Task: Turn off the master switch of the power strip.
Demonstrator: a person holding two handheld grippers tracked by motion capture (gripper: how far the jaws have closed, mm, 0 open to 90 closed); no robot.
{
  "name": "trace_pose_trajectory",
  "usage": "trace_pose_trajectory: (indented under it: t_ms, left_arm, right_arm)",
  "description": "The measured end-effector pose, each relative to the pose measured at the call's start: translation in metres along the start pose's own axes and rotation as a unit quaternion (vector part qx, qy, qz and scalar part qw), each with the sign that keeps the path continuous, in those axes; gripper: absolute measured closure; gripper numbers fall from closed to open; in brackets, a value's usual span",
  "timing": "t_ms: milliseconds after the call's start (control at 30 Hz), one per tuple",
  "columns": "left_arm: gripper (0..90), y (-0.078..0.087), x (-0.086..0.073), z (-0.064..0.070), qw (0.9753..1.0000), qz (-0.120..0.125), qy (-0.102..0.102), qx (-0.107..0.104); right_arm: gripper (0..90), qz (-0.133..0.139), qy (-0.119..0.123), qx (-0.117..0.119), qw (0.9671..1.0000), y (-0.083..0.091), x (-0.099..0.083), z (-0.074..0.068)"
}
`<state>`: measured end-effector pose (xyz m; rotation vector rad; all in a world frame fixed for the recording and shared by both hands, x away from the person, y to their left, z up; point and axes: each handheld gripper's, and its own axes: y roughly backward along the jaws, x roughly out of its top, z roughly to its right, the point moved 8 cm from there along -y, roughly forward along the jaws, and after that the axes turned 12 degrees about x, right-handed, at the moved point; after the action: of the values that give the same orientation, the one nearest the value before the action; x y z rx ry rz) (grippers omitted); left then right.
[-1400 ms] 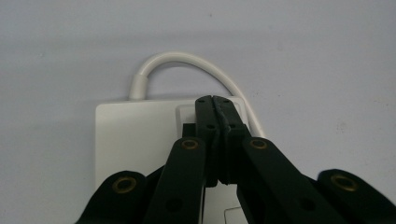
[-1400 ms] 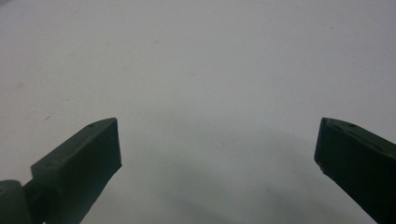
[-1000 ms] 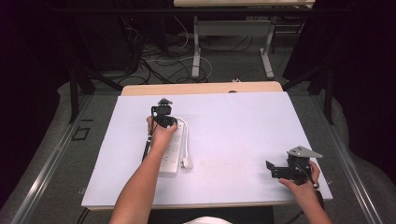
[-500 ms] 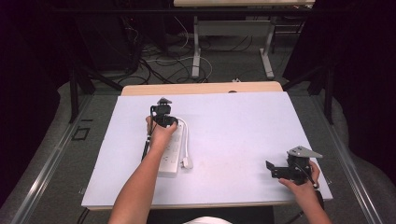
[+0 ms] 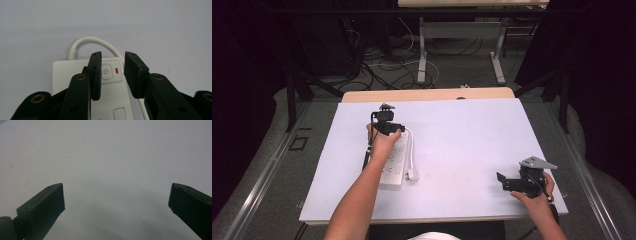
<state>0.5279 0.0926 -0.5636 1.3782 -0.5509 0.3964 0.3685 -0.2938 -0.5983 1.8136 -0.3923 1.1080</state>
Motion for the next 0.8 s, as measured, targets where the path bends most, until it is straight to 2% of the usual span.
trace_pose_trajectory:
  t_ms: [233,467,500,800]
  left_arm:
    - [59.7,0.005,0.001,0.003,0.9998,0.012,-0.018,-0.004]
    - [52.9,0.010,0.002,0.009,0.9990,0.025,-0.031,-0.018]
    - [50.8,0.011,0.001,0.009,0.9989,0.020,-0.038,-0.018]
    - [39.5,0.014,-0.001,0.016,0.9952,0.042,-0.087,-0.019]
  right_arm:
    - [0.1,0.000,-0.002,-0.001,1.0000,0.000,0.000,0.000]
    - [0.1,0.002,-0.004,0.000,1.0000,0.001,0.001,0.000]
    - [0.1,0.002,-0.003,0.000,1.0000,0.000,0.001,0.000]
    - [0.1,0.002,-0.002,0.001,1.0000,0.000,0.001,0.000]
